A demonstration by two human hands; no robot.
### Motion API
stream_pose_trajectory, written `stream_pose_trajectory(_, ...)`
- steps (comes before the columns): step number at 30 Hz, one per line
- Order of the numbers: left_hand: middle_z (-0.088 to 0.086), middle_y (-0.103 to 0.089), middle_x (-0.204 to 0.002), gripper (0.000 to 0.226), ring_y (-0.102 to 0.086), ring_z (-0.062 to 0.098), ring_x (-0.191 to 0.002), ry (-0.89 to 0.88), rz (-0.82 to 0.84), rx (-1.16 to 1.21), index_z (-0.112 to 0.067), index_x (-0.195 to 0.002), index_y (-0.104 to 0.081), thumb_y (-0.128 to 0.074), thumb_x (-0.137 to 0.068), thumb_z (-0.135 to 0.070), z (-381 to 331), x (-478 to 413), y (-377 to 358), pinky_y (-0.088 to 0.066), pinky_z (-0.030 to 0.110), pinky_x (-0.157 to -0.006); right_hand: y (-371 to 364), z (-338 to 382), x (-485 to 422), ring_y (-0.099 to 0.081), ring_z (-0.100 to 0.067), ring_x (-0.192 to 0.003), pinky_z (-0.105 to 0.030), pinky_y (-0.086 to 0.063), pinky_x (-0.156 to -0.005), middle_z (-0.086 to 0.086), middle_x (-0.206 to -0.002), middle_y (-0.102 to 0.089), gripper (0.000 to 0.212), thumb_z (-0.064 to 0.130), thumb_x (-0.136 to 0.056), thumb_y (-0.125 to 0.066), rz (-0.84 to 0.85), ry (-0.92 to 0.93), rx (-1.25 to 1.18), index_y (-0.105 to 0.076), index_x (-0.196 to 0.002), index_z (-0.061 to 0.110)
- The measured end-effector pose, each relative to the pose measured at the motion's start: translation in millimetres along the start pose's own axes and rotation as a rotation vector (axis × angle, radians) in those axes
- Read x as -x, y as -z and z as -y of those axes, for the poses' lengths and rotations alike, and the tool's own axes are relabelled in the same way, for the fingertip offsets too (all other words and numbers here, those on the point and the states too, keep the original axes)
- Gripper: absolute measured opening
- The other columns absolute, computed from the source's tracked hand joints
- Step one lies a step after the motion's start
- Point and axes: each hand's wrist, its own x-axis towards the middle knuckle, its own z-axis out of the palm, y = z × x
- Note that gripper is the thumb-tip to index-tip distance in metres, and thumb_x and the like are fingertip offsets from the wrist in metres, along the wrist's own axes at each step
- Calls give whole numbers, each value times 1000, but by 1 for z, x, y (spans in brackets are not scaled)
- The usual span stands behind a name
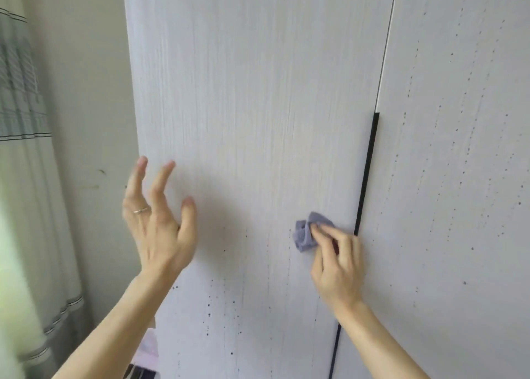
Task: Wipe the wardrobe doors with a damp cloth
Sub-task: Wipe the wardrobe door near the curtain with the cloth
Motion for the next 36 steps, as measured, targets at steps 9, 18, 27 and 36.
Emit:
stream_pose_trajectory(9,2,-61,-137,41,-54,26,-129,765,407,202,-27,-142,-54,-33,-108,-41,73,54,47,-39,39,-111,-12,39,-80,-59,-32,-95,-33,-50,-83,-11,-117,-60,32,-4,-92,-55,-3,-37,-183,-70,-119,7)
stream_pose_trajectory(18,-7,-62,-138,43,-52,17,-131,684,397,151,-26,-142,-56,-35,-108,-41,82,76,44,-37,33,-109,-6,46,38,-66,-34,-97,-44,-57,-79,-6,-119,-50,30,3,-99,-46,155,-26,-209,-72,-112,1)
stream_pose_trajectory(27,-24,-62,-101,41,-57,1,-96,657,389,173,-33,-140,-57,-35,-108,-44,86,77,46,-37,16,-85,-6,66,-79,-57,-24,-103,-21,-45,-84,-8,-116,-61,33,-5,-88,-57,91,-152,-176,-71,-116,8)
stream_pose_trajectory(36,-27,-60,-106,42,-50,-21,-95,607,470,301,-39,-144,-52,-39,-104,-44,97,71,55,-35,0,-82,-4,93,74,-64,-30,-99,-43,-58,-72,-3,-123,-48,30,6,-92,-48,313,-58,-124,-57,-119,14)
